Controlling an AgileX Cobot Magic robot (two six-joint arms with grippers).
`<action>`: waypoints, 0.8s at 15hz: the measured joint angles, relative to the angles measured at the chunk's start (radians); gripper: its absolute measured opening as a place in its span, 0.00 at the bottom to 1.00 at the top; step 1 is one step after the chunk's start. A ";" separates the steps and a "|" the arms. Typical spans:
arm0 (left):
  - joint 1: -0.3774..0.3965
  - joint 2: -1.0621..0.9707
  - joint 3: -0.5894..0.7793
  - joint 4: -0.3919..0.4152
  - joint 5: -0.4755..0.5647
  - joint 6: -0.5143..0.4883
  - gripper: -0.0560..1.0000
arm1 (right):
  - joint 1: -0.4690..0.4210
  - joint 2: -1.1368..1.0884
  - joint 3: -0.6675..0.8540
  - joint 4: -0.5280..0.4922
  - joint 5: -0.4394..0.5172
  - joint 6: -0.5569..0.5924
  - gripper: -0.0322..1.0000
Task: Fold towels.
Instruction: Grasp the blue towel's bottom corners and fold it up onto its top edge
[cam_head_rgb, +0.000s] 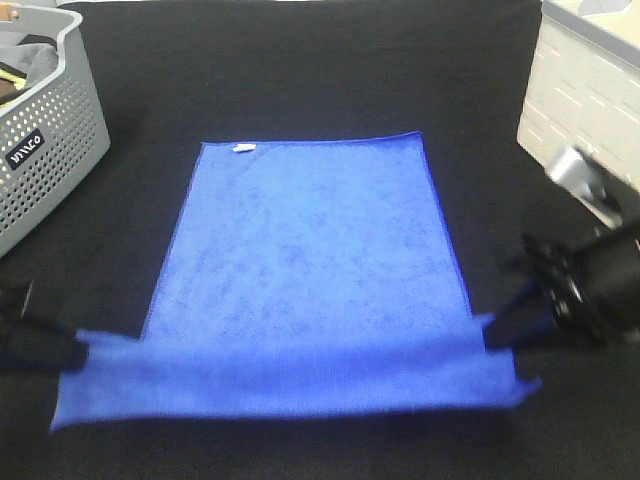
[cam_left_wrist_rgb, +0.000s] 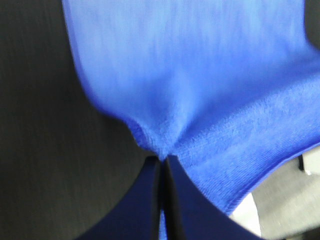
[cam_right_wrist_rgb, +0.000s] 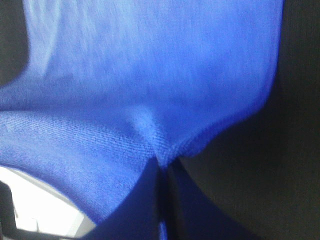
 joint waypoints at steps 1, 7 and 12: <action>0.000 0.059 -0.072 0.010 -0.017 0.001 0.05 | 0.000 0.059 -0.085 -0.013 0.000 0.003 0.03; 0.003 0.493 -0.550 0.057 -0.034 0.001 0.05 | 0.000 0.466 -0.655 -0.071 0.054 0.055 0.03; 0.087 0.694 -0.849 0.058 -0.012 -0.025 0.05 | 0.000 0.688 -1.017 -0.172 0.109 0.142 0.03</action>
